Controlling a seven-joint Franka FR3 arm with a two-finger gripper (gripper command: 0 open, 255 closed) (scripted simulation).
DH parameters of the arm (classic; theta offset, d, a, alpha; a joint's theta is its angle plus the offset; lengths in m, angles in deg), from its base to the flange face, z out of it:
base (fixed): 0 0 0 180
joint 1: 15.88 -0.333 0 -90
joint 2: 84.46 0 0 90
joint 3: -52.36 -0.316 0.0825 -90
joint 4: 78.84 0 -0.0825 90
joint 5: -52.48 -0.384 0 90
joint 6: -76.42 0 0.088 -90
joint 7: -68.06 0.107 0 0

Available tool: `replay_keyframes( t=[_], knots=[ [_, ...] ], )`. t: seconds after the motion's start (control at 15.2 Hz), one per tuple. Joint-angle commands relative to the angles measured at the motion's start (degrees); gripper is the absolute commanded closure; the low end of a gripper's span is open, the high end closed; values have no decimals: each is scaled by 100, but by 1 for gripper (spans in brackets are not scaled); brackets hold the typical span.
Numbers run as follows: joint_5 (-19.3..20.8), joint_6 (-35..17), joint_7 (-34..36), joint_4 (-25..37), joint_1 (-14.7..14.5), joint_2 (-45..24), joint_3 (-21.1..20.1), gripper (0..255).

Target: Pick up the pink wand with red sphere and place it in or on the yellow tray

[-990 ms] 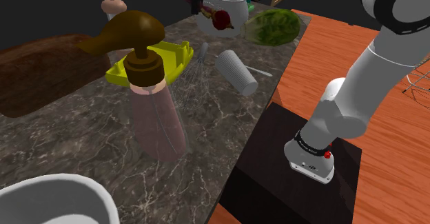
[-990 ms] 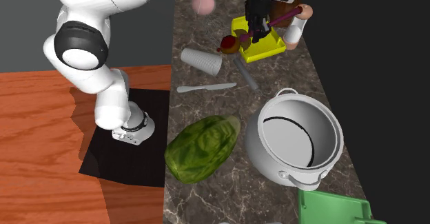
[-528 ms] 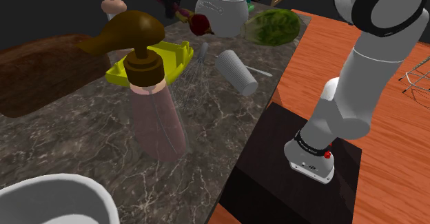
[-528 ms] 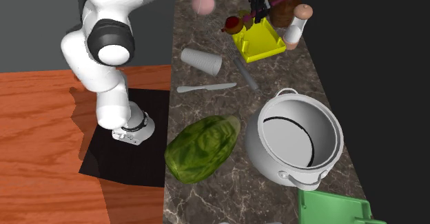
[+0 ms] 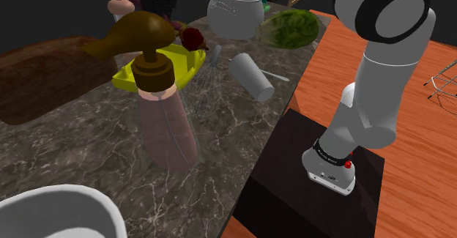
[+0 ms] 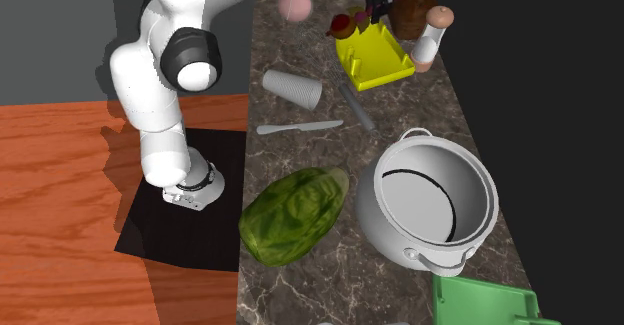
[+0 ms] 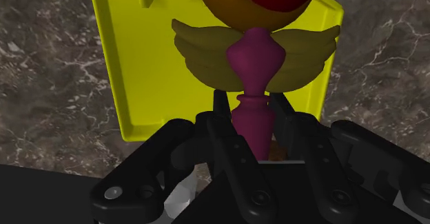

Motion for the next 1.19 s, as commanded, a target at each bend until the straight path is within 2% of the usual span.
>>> replay_keyframes(
  t=[0.0, 0.53, 0.99, 1.06, 1.12],
  knots=[
    [-22, -212, -12, -320, 21, 114, 3, 255],
    [-85, -974, -65, -1397, 77, 433, 17, 255],
    [-85, -974, -65, -1397, 77, 433, 17, 255],
    [-85, -974, -65, -1397, 77, 433, 17, 0],
    [-85, -973, -65, -1396, 76, 433, 17, 0]
  ],
)
